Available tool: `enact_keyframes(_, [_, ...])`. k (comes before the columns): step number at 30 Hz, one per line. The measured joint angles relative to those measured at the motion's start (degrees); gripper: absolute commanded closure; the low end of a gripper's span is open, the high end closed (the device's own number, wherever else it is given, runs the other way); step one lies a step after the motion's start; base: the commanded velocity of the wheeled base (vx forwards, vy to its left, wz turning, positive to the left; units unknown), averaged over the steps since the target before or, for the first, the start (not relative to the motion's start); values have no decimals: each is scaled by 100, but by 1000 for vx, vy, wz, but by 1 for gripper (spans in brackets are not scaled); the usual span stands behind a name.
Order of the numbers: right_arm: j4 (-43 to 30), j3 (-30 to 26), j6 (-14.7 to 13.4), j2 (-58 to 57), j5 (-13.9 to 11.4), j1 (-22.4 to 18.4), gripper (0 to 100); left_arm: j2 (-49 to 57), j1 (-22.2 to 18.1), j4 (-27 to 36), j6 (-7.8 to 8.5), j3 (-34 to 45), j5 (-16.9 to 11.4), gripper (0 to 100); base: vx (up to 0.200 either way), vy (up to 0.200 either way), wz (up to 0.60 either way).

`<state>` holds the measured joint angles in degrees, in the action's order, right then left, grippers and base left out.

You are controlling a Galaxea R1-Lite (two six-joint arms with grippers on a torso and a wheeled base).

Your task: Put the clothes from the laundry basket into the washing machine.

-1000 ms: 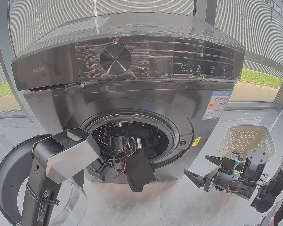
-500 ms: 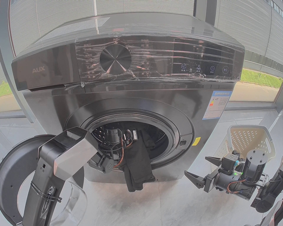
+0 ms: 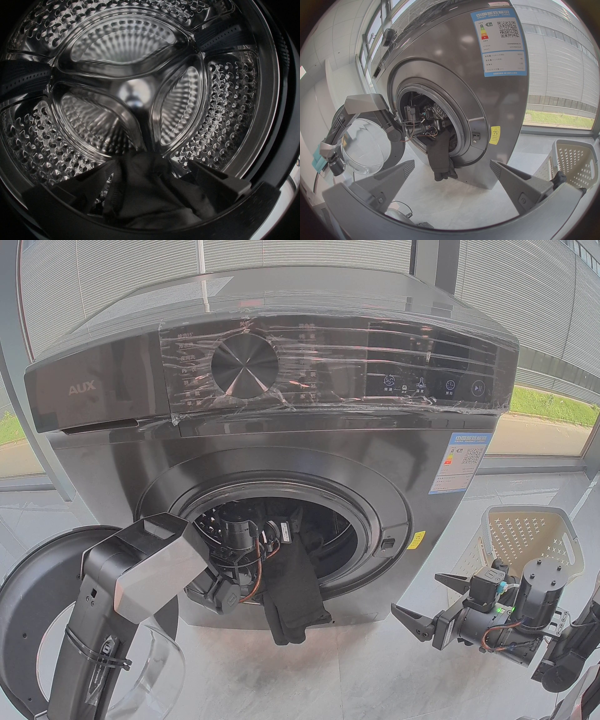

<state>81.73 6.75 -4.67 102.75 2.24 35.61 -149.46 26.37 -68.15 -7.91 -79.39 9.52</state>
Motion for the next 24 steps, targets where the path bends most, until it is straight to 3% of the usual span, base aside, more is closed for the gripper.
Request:
enact_keyframes(8, [0,-6,0,5,-4,6,0,433,85,300,-34,944,-127,0,0,0,0])
enact_keyframes(11, [0,-6,-1,22,-4,30,0,767,205,708,-49,1519,-618,0,0,0,0])
enact_keyframes(14, [0,-6,-6,37,-4,50,0,946,301,867,-57,1759,-835,0,0,0,0])
enact_keyframes(24, [11,-9,-22,111,-4,80,0,916,461,996,-62,1809,-866,0,0,0,0])
